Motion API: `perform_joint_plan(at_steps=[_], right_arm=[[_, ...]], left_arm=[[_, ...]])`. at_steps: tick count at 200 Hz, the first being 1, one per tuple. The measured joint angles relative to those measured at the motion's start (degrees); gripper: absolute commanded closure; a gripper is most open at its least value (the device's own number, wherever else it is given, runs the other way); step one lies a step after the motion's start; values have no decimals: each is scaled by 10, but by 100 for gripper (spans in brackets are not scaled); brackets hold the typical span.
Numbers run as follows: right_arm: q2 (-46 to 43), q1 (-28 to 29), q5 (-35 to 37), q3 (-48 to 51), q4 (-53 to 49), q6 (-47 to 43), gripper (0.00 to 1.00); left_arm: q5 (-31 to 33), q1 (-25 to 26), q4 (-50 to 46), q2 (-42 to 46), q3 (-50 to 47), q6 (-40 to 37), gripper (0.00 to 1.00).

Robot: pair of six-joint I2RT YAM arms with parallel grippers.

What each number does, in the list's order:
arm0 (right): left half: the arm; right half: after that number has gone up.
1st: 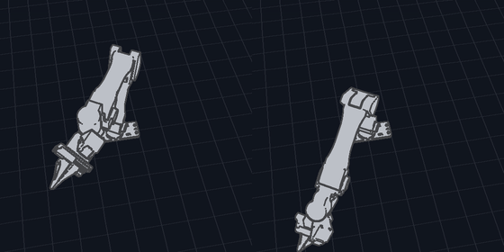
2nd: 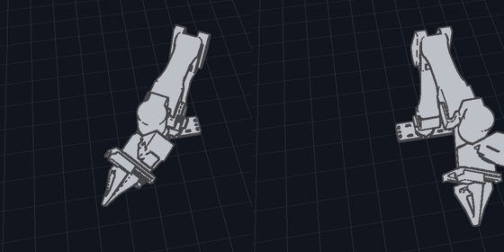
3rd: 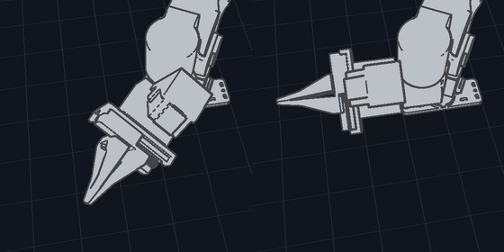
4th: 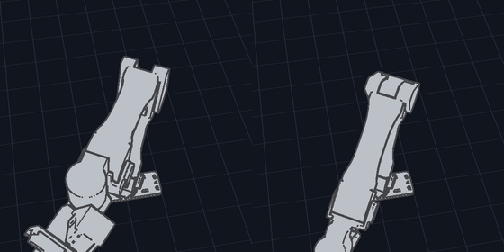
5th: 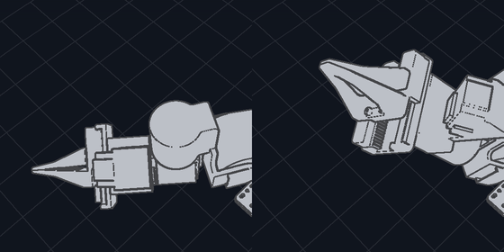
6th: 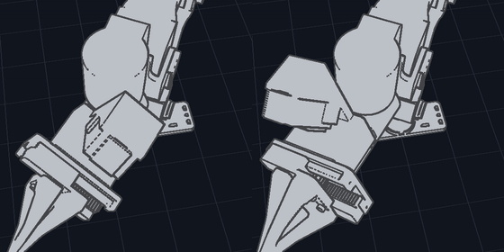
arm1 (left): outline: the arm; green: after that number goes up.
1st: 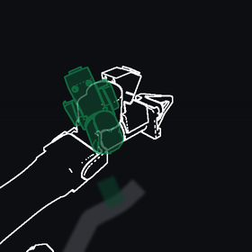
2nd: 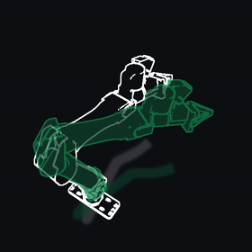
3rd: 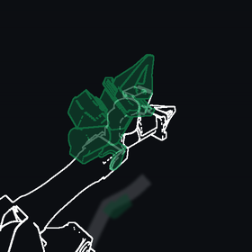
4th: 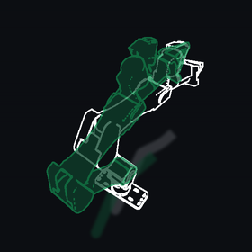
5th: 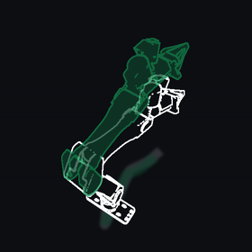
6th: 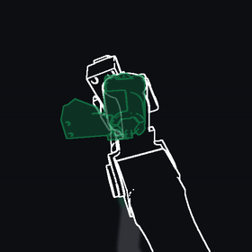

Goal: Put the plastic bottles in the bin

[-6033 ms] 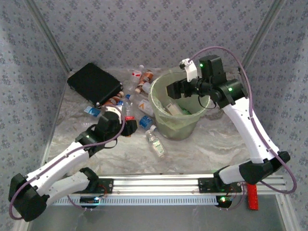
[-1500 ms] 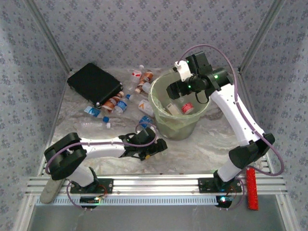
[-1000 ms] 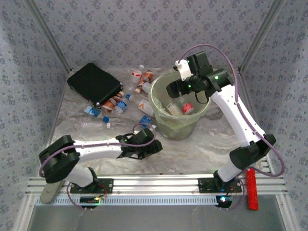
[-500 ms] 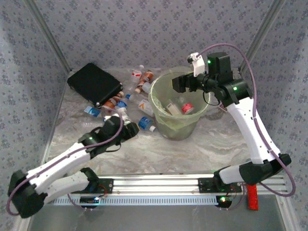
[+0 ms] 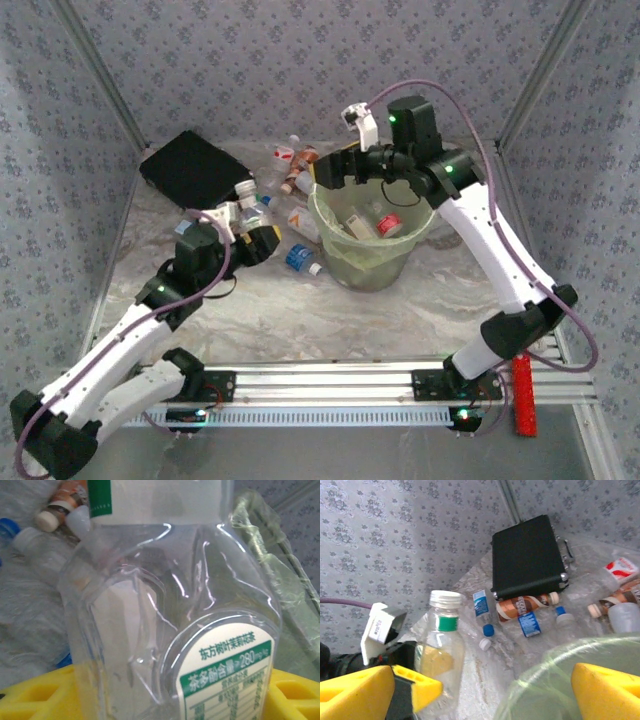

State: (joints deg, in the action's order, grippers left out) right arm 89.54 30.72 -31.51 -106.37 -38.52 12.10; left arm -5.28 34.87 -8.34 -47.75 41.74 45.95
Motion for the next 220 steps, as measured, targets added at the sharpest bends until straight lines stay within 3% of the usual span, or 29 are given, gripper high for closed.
perform_joint_plan(at_steps=[47,111,152,181,202,209,220], right_arm=[[71,29,-22,-48,6,19,6],[141,54,-71,-89,15,43,23],[161,58,-94,-96,24,60,53],[161,58,-93,-97,28,68,61],[161,57,-93,-97,28,68,66],[161,57,-92,-97,28,68,67],[161,57,-92,-97,28,68,68]], left_arm=[[-64,0,80,-57,17,-17,93],[-116,0,146,-97,56,-29,95],[-132,0,155,-112,64,-29,99],[-134,0,157,-116,65,-31,97],[-134,0,157,-116,65,-31,88],[-134,0,157,-116,65,-30,75],[-134,0,157,-116,65,-30,46]])
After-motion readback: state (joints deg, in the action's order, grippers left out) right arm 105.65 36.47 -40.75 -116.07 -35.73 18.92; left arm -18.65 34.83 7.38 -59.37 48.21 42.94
